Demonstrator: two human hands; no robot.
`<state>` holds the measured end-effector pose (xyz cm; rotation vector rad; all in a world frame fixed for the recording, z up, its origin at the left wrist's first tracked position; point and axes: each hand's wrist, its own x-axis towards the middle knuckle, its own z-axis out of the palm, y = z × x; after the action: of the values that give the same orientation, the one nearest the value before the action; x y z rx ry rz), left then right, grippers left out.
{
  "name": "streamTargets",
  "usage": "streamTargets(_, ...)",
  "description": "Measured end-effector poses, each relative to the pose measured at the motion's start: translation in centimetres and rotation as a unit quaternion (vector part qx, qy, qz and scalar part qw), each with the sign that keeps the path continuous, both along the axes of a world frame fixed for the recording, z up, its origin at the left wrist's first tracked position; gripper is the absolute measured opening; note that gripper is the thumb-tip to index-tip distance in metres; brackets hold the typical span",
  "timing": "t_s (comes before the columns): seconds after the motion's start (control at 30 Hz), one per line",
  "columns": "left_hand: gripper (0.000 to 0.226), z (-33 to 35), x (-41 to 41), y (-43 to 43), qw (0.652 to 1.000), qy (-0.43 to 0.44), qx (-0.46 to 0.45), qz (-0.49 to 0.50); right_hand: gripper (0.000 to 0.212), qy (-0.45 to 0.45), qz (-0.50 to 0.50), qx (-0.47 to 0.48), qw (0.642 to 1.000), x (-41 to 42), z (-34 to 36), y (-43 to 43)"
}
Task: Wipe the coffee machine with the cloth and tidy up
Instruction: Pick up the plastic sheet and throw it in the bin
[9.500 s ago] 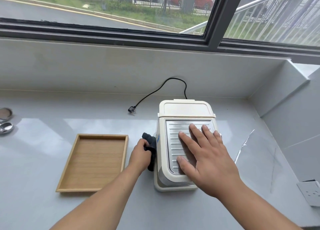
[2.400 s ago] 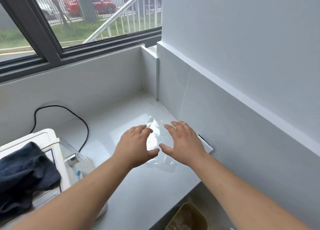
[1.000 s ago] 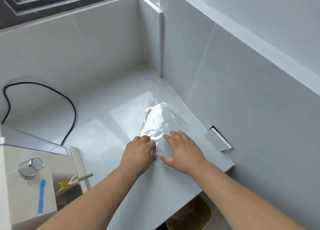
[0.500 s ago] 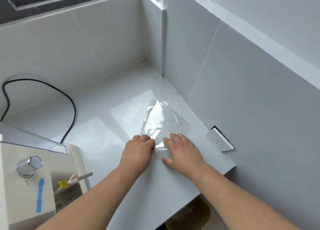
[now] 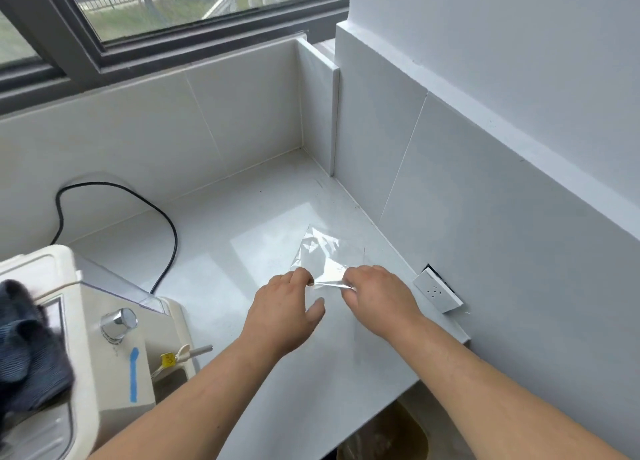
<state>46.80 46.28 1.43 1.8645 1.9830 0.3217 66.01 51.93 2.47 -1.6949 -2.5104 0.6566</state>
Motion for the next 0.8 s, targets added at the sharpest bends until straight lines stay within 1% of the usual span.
streamTargets(0.07, 0.060, 1.4, 0.1, -0.4, 1.000, -0.004, -0.001, -0.001, 0.014, 0.015, -0.007, 0.004, 1.000, -0.3, 1.9, 0.2)
streamTargets(0.1, 0.068, 2.1, 0.1, -0.5, 1.000, 0.001, 0.001, -0.003, 0.014, 0.020, -0.006, 0.009, 1.000, -0.5, 2.9, 0.2)
streamTargets(0.13, 0.070, 2.7, 0.1, -0.6, 1.000, 0.011, 0.004, -0.004, 0.014, 0.024, -0.004, 0.016, 1.000, -0.6, 3.8, 0.2)
streamTargets(0.17, 0.066, 3.4, 0.0, -0.7, 1.000, 0.024, 0.010, -0.005, 0.015, 0.027, 0.001, 0.024, 0.999, -0.8, 4.7, 0.2)
streamTargets(0.23, 0.045, 4.7, -0.4, -0.7, 0.999, 0.042, 0.033, 0.007, 0.015, 0.035, 0.011, 0.046, 0.998, -1.1, 6.6, 0.1)
streamTargets(0.3, 0.025, 6.2, -0.8, -0.8, 0.997, 0.032, 0.064, 0.041, 0.014, 0.050, 0.020, 0.078, 0.995, -1.5, 8.5, 0.0)
streamTargets(0.33, 0.019, 7.0, -1.1, -0.8, 0.995, 0.024, 0.076, 0.061, 0.014, 0.062, 0.023, 0.099, 0.993, -1.7, 9.4, -0.1)
streamTargets(0.4, 0.014, 8.7, -1.7, -1.0, 0.991, 0.000, 0.095, 0.092, 0.020, 0.093, 0.021, 0.151, 0.984, -1.9, 10.9, -0.2)
streamTargets(0.47, 0.015, 10.2, -2.4, -1.1, 0.987, -0.047, 0.100, 0.112, 0.040, 0.128, -0.005, 0.202, 0.971, -2.0, 12.2, -0.5)
streamTargets(0.53, 0.013, 11.8, -3.3, -1.2, 0.980, -0.112, 0.090, 0.135, 0.066, 0.145, -0.040, 0.216, 0.965, -1.9, 13.3, -0.7)
streamTargets(0.6, 0.013, 13.6, -4.2, -1.2, 0.967, -0.188, 0.069, 0.160, 0.093, 0.158, -0.076, 0.170, 0.970, -1.8, 14.3, -1.0)
streamTargets(0.67, 0.015, 15.2, -5.1, -1.2, 0.940, -0.288, 0.054, 0.175, 0.116, 0.180, -0.113, 0.106, 0.971, -1.8, 14.9, -1.4)
streamTargets(0.73, 0.014, 16.8, -5.9, -1.4, 0.903, -0.387, 0.042, 0.179, 0.130, 0.202, -0.149, 0.047, 0.967, -1.9, 15.2, -2.0)
streamTargets(0.8, 0.011, 18.3, -6.7, -1.7, 0.873, -0.457, 0.025, 0.171, 0.133, 0.231, -0.181, -0.023, 0.956, -2.1, 15.3, -2.5)
